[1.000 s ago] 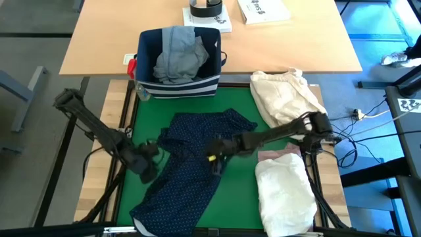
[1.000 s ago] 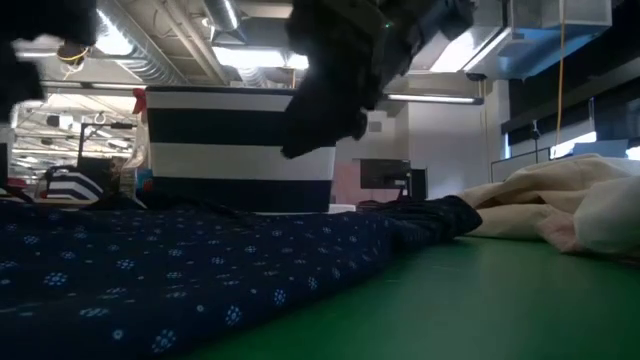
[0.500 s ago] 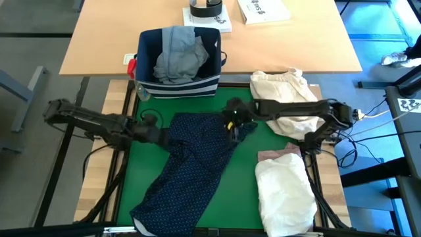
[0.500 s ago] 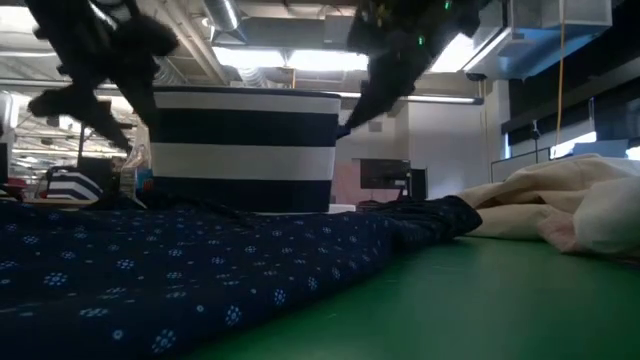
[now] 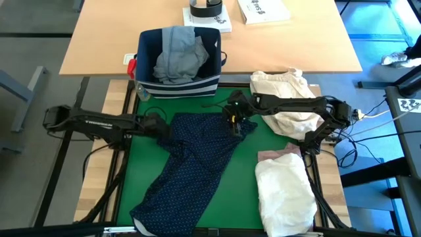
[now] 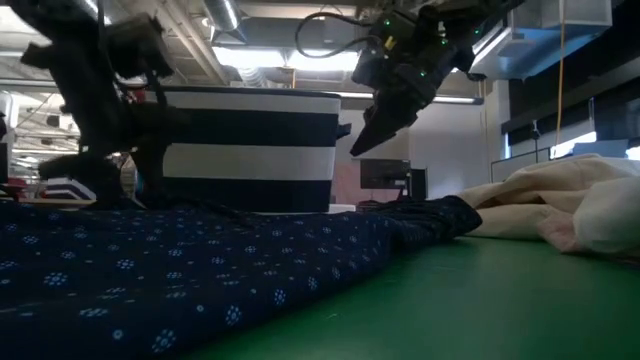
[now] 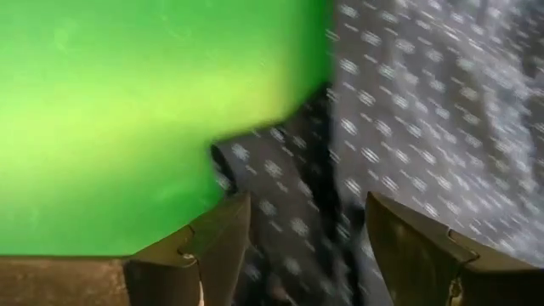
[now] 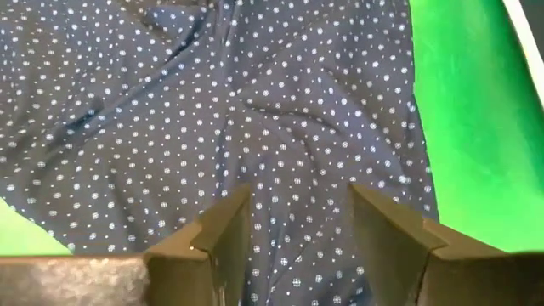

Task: Fold laundry
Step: Fold the blue polo shirt

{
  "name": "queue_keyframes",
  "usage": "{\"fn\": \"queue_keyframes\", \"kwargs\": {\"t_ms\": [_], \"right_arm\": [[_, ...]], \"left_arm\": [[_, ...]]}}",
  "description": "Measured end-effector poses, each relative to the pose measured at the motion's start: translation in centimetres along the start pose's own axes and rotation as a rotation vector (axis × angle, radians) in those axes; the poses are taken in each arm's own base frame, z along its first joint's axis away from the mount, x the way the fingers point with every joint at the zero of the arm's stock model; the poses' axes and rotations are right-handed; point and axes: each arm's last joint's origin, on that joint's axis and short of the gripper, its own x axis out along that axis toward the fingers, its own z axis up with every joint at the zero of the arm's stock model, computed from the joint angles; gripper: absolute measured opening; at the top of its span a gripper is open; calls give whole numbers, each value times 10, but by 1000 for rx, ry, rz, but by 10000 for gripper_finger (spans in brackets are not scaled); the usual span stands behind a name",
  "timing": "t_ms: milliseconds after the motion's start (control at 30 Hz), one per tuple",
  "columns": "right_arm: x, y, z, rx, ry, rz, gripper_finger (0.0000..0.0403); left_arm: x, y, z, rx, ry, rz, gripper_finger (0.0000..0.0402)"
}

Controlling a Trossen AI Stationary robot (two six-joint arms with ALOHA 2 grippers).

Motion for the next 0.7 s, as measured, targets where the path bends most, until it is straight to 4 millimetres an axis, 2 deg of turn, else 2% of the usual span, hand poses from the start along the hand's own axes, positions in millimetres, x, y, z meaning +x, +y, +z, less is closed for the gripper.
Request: {"fn": "queue_keyframes", "kwargs": {"t_ms": [133,300,433,567,700], "right_arm": [[0,-1,2,-10,-21,-12,193],[0,-1,3,-15,-29,-17,193],[0,-2,3,-21,-28,-37,193],[0,-2,3,-21,-27,-36,193],[0,-2,3,-20,-26,-36,193]], "left_arm": [[10,7,4,-12,-34,-19,227],[19,5,9,19,-54,-164,227],[21,8,11,12,-60,-157,220],[21,5,14,67,-73,-193,181],[21,3,15,89,-97,-206,112]]}}
